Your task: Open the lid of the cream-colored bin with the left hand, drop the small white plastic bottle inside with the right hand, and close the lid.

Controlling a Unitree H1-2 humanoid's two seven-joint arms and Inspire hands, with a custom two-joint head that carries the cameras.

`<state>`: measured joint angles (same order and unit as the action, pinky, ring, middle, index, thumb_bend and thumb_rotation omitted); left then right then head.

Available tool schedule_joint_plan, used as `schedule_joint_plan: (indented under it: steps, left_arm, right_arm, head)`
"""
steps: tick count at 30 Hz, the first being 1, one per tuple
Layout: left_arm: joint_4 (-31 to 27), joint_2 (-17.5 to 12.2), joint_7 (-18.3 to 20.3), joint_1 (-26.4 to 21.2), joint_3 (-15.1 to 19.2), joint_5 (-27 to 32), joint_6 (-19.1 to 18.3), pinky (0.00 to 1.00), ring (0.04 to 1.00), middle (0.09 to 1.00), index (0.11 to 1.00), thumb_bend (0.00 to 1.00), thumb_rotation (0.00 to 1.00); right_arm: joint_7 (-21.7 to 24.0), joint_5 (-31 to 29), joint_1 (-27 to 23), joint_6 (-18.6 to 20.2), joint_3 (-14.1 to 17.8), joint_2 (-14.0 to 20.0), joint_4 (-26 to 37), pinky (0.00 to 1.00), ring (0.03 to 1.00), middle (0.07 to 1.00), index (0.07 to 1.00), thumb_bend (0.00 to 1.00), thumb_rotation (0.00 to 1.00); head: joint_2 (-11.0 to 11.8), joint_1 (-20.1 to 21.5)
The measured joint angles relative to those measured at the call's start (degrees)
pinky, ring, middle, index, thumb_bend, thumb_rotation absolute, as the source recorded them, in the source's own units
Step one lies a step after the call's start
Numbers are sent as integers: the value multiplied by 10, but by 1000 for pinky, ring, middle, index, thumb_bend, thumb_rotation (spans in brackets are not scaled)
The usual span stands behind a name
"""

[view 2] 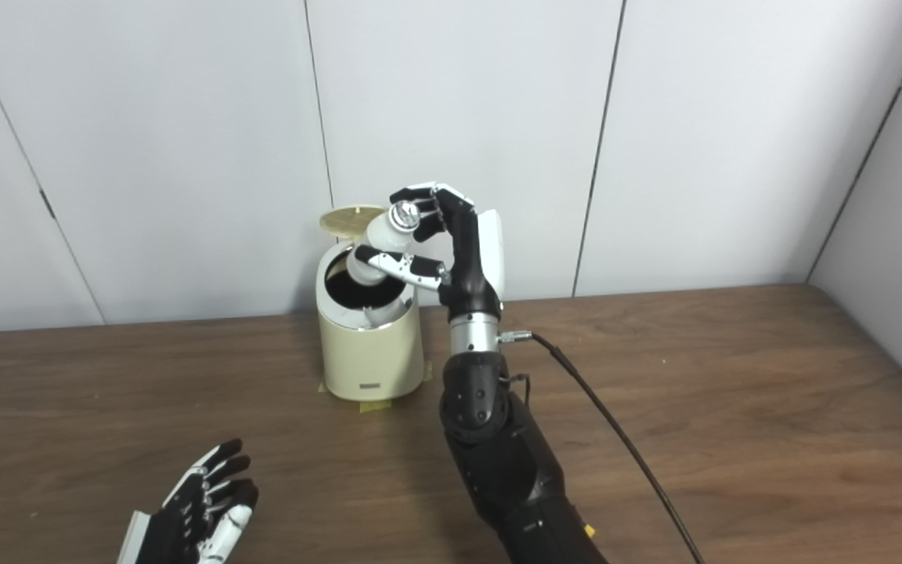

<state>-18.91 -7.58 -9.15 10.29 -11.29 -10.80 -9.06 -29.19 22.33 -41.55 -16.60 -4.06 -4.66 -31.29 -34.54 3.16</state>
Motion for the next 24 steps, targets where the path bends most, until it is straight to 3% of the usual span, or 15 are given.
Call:
schedule_joint_plan:
  steps: [8,24]
  left_arm:
    - [0,0,0,0,0,1,0,645,769,827,892,576,562]
    - [0,0,0,1,0,9,1,634,761,826,894,567,546]
  right_arm:
    - [0,15,0,0,-11,6,0,362,395,477,548,515,0]
    - [1,34,5,0,-28,18,0,375,404,487,541,516,0]
  head:
    - [-4,2]
    - [-7,2]
